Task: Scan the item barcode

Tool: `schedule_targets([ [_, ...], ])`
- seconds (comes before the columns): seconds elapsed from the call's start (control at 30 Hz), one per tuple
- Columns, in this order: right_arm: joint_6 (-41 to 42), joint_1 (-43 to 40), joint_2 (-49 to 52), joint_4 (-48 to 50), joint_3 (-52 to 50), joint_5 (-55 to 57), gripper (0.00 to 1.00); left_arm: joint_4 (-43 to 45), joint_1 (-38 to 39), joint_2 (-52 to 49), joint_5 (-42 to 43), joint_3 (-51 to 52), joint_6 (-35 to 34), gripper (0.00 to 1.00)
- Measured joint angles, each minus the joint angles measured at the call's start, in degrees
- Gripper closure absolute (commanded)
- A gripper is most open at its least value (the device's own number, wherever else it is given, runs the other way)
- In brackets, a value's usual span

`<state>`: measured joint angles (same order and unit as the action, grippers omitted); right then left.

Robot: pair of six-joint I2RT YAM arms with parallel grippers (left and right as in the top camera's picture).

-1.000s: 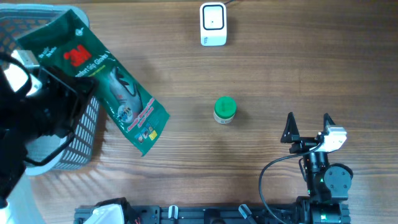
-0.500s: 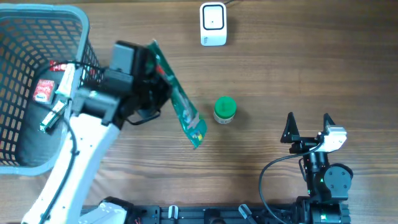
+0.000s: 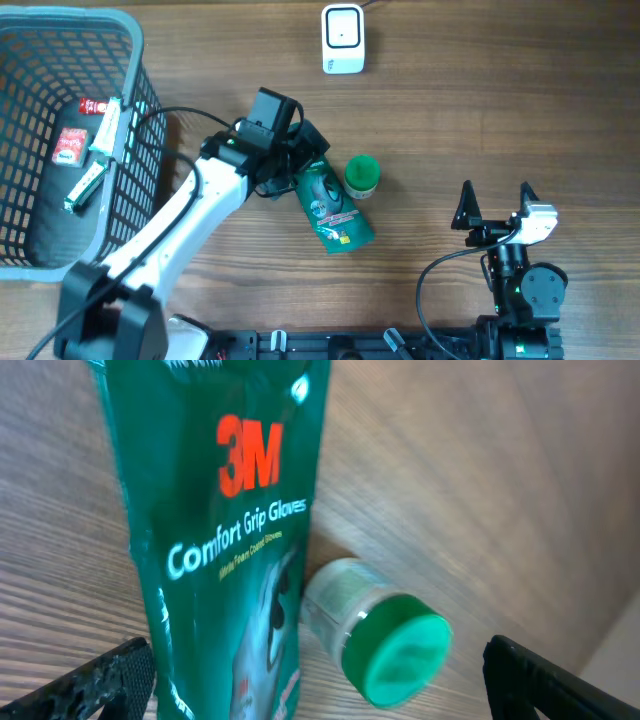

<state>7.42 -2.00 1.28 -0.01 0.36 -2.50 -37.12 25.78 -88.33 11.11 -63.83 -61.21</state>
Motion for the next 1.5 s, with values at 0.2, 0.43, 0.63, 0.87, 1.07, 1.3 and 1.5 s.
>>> schedule_targets([
  [0.2,0.0,0.0,0.0,0.0,0.0,0.0,0.0,-6.6,0.0,14.5,-8.2,-15.9,13.1,0.0],
  [0.43,0.0,0.0,0.0,0.0,0.0,0.0,0.0,-11.7,-3.5,25.0,-40.1,-33.0,20.3,0.0],
  [0.63,0.0,0.0,0.0,0.0,0.0,0.0,0.0,-15.1,-21.3,30.5,-61.2,-33.4,16.9,0.0],
  [0.87,0.0,0.0,0.0,0.0,0.0,0.0,0.0,-21.8,-41.4,14.7,-58.4,-33.7,12.4,0.0],
  [1.07,0.0,0.0,0.0,0.0,0.0,0.0,0.0,-26.0,-47.4,-1.8,-51.7,-33.5,25.5,0.0],
  [1.3,0.0,0.0,0.0,0.0,0.0,0.0,0.0,-30.2,-53.4,-6.3,-15.8,-31.3,78.4,0.0],
  [1.5,0.0,0.0,0.0,0.0,0.0,0.0,0.0,-21.2,-61.1,-7.0,-12.0,-19.8,90.1,0.0],
])
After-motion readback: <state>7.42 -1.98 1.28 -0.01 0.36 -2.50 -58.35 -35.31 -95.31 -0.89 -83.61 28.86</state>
